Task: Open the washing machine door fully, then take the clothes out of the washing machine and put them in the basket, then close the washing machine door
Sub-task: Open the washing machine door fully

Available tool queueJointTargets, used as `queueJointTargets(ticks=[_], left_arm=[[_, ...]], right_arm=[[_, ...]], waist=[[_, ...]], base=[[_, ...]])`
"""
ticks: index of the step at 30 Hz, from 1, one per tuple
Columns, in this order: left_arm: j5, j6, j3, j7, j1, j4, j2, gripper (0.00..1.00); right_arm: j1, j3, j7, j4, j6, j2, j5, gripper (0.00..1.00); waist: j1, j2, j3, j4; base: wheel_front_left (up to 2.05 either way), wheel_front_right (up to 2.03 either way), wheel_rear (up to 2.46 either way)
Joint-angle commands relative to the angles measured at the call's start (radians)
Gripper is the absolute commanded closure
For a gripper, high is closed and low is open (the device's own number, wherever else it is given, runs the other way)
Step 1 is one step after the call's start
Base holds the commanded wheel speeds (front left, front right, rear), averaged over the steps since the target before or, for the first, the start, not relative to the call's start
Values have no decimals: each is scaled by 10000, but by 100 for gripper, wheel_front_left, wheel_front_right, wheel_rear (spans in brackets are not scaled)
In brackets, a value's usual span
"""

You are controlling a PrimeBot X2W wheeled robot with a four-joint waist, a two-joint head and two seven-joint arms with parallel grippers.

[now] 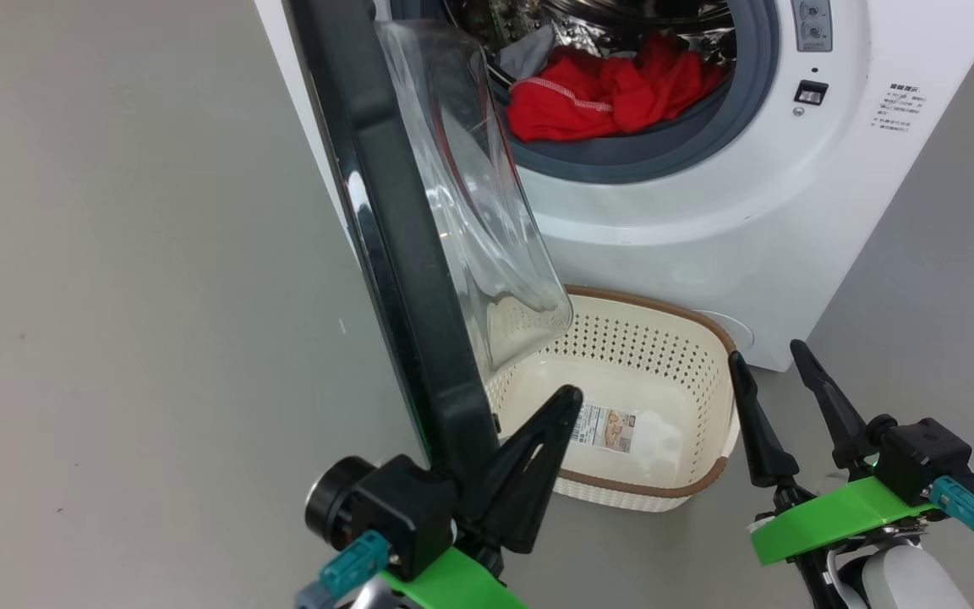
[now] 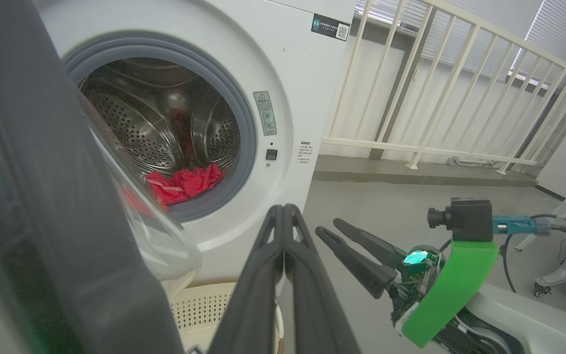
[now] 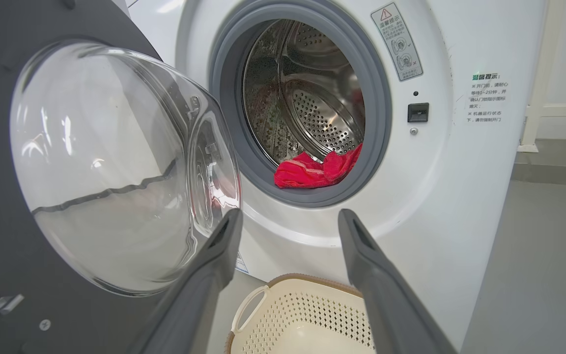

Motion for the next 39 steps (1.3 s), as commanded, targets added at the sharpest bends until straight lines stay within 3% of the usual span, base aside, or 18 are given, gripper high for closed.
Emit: queueJointTargets(ticks=[1,14,39], left_arm=[[104,132,366,87,-63,-56,124,100],[335,910,849,10,288,786,382,100],[362,2139,2286,-709,1270,372,1112,100]], right_arm=[[-279,285,-65,-222,48,22,178,0],[-241,314,-65,-184,48,22,169,0],[-173,335,-65,-155,48,22,43,0]], waist=[[0,0,0,8],[0,0,-16,225],[0,0,195,1067]], base=[[0,0,0],[0,0,0],[0,0,0]])
